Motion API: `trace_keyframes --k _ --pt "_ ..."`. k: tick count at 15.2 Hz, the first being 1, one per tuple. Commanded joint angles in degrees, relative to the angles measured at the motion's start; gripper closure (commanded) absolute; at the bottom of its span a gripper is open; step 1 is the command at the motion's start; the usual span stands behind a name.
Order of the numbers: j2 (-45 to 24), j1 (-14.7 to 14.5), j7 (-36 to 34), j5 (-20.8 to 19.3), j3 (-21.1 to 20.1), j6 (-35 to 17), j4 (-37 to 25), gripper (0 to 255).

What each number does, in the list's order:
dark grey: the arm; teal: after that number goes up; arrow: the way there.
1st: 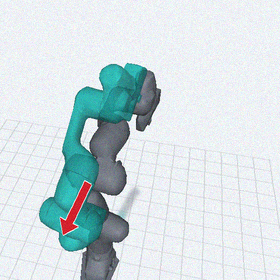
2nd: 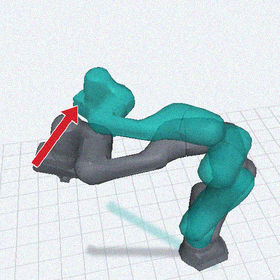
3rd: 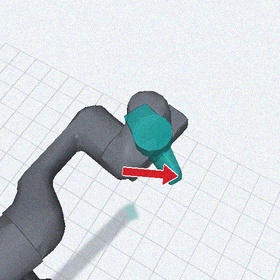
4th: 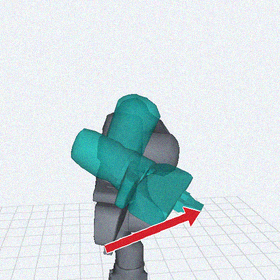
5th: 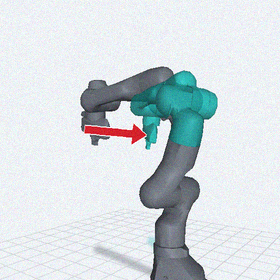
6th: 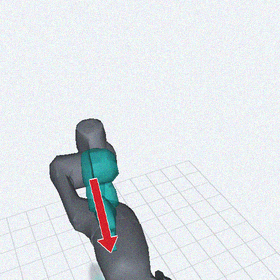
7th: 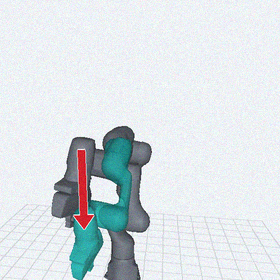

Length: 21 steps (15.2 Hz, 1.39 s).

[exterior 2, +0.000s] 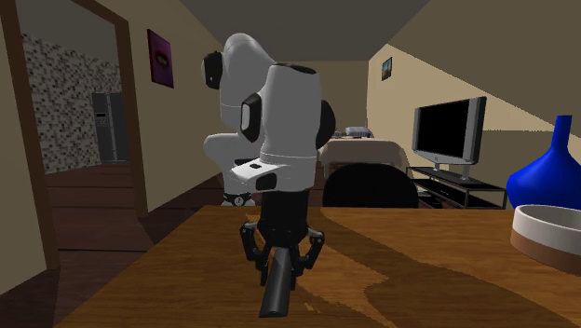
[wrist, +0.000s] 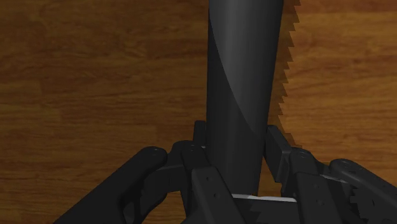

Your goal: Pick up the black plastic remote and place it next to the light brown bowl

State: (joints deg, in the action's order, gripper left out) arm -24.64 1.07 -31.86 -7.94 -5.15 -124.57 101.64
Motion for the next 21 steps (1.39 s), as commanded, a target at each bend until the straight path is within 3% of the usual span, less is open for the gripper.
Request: trace_keyframes --k 1,21 --pt "-0.1 0.0 0.0 0.0 0.0 0.1 0.1 255" --pt "5.4 0.2 1.4 1.2 -0.4 11.8 -6.2 255"
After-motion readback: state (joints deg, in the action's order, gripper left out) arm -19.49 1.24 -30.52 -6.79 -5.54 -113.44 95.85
